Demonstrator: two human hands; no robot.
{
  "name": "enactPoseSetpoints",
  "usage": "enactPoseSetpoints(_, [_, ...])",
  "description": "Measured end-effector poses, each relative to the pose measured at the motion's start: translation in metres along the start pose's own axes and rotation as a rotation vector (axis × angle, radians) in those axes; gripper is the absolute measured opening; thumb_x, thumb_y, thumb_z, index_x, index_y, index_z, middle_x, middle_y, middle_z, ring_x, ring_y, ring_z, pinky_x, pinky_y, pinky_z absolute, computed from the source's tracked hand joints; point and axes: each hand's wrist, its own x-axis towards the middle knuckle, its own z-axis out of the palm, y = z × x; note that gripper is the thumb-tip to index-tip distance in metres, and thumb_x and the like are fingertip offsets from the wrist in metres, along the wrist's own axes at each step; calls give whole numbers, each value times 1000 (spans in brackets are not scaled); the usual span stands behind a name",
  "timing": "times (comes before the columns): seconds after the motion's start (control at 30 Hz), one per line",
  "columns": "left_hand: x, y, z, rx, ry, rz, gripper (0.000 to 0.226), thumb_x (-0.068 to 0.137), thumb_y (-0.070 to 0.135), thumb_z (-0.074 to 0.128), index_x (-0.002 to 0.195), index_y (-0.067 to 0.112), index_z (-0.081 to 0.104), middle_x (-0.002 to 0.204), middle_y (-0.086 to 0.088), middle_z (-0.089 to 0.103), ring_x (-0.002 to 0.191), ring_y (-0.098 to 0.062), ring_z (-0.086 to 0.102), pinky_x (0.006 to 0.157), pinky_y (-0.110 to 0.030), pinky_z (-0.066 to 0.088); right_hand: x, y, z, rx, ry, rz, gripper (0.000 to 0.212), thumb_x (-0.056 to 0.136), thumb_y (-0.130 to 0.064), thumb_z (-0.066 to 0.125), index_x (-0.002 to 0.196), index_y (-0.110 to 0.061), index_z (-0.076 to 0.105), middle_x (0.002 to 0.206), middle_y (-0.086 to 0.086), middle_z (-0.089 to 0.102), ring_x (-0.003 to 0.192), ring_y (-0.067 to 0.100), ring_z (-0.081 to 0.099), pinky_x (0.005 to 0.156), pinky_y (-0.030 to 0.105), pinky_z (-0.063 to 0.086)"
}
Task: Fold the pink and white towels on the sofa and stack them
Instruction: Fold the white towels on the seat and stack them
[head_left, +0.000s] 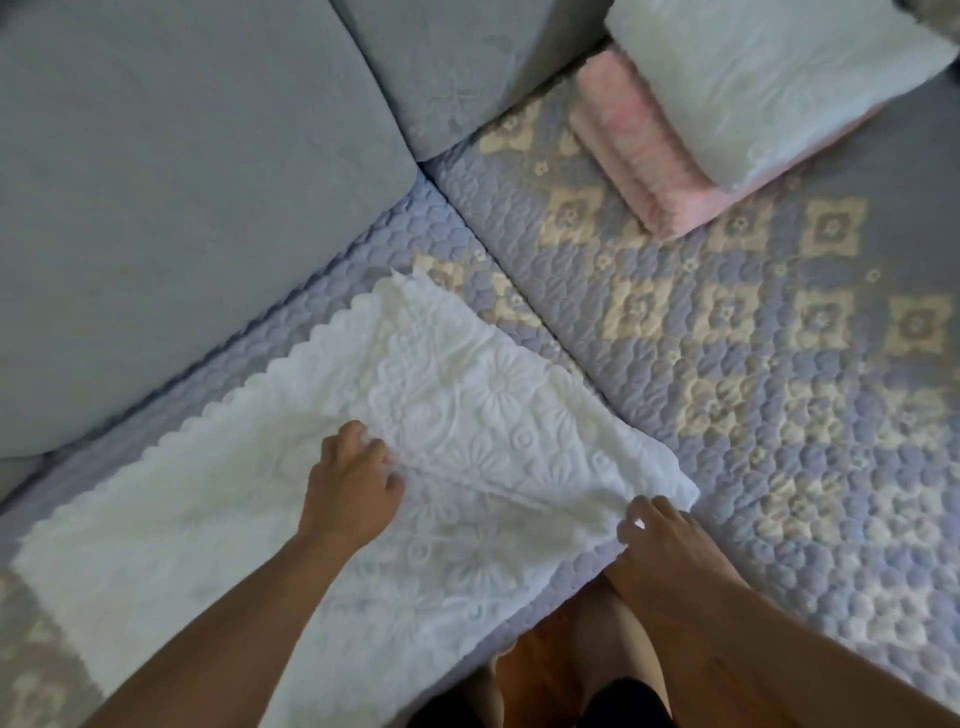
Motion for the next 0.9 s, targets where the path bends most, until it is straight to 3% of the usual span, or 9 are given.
enactPoseSetpoints(0.1, [0,16,6,-732,96,-676,40,87,23,69,121,9,53,126,-14,50,101,-32,57,87,-41,51,40,-46,-6,148,74,2,10,93,-18,57,86,-20,62,90,-4,54,84,16,52,73,30,51])
enactPoseSetpoints(0.23, [20,13,17,-1295,97,-987,56,85,37,73,127,6,54,112,-22,67,98,-39,68,86,-50,58,111,-129,-23,349,166,-116,27,92,-13,61,119,-13,64,111,3,61,103,21,57,82,37,54])
enactPoseSetpoints(0.3, [31,9,18,-1467,130,-985,29,91,26,71,103,0,63,94,-20,68,80,-35,69,71,-42,59,145,-162,-26,402,112,-115,39,94,-20,60,132,-14,54,123,3,56,114,23,52,91,38,51])
enactPoseSetpoints(0.4, [36,9,13,-1734,150,-1027,4,95,9,66,92,6,66,92,-10,71,83,-23,69,76,-33,57,183,-189,-25,370,6,12,50,94,-40,61,136,-20,44,131,2,46,122,24,44,98,39,45])
enactPoseSetpoints(0.5, [25,6,9,-1956,93,-913,20,95,6,63,114,-1,65,108,-19,73,97,-27,73,85,-38,59,195,-199,-26,313,-42,125,41,90,-48,64,121,-24,49,123,1,47,117,24,45,94,43,48])
enactPoseSetpoints(0.57, [13,8,2,-1924,54,-809,28,93,6,63,119,-4,62,117,-23,70,103,-30,71,88,-39,59,192,-202,-32,413,-42,152,22,91,-36,64,104,-27,50,115,-1,50,113,23,48,93,42,48])
enactPoseSetpoints(0.67, [-2,17,-19,-1873,71,-672,22,95,11,65,111,-3,59,114,-21,71,103,-30,72,91,-42,57,175,-205,-52,658,60,72,19,88,-18,59,104,-25,54,106,-8,56,102,15,54,85,34,51])
enactPoseSetpoints(0.8, [-14,28,-39,-1867,122,-555,23,103,20,55,102,-1,60,108,-20,72,106,-33,70,97,-44,55,151,-202,-74,984,100,97,9,89,-27,67,96,-29,62,86,-14,65,83,5,63,72,18,53])
enactPoseSetpoints(0.9, [-15,33,-41,-1854,143,-541,24,102,17,54,100,-6,59,108,-23,71,106,-34,69,102,-45,53,151,-196,-77,1011,98,179,19,91,-32,67,82,-16,64,72,-5,62,66,9,57,65,23,47])
